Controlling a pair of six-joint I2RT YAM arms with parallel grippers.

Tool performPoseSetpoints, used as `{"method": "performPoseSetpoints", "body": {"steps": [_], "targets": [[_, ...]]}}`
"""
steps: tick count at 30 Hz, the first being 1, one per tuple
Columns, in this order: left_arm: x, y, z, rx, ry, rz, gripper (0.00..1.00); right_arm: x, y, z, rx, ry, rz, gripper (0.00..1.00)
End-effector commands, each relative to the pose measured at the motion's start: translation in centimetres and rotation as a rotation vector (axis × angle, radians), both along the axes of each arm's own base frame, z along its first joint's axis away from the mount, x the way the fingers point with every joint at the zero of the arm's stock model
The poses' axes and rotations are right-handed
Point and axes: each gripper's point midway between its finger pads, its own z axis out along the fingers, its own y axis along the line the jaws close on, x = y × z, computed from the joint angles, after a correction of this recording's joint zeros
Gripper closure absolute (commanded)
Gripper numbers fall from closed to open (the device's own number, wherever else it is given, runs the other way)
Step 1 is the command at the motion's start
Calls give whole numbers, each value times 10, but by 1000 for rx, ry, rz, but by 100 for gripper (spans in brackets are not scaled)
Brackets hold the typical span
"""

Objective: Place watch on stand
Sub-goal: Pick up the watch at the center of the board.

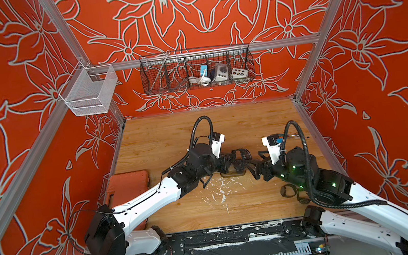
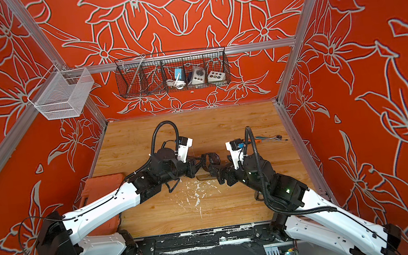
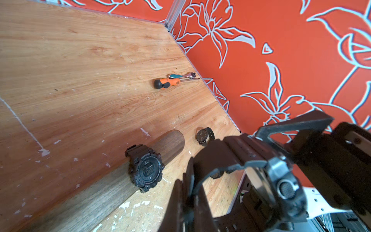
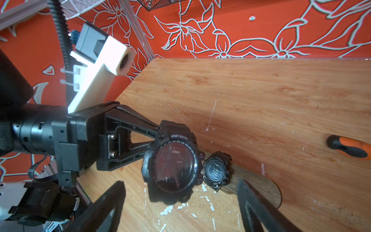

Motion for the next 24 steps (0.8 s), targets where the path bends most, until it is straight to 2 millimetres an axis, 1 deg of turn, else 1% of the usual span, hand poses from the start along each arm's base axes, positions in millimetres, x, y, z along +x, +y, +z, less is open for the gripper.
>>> {"method": "performPoseSetpoints", "body": {"steps": [1,5,10,14,18,22,24], "targets": [[-8,-2,26,-62,-77,-53,100,-3,9,2,48,24,36,10],[-13,1,28,-60,-91,-64,100,-3,12,2,54,29,44,9],[-20,-1,29,-69,-103,-98,100,-3,16,4,58,38,57,10],[-23,-2,24,-57,-109,-107,100,-6,22,5,66,58,86,19],[-23,-4,20,-28,-122,-108,100,-6,23,8,68,61,91,28],[-23,-5,16,-4,-132,-112,100,-6,23,7,65,60,91,33],[-21,-5,13,4,-130,-109,100,-6,24,6,64,62,94,33]]}}
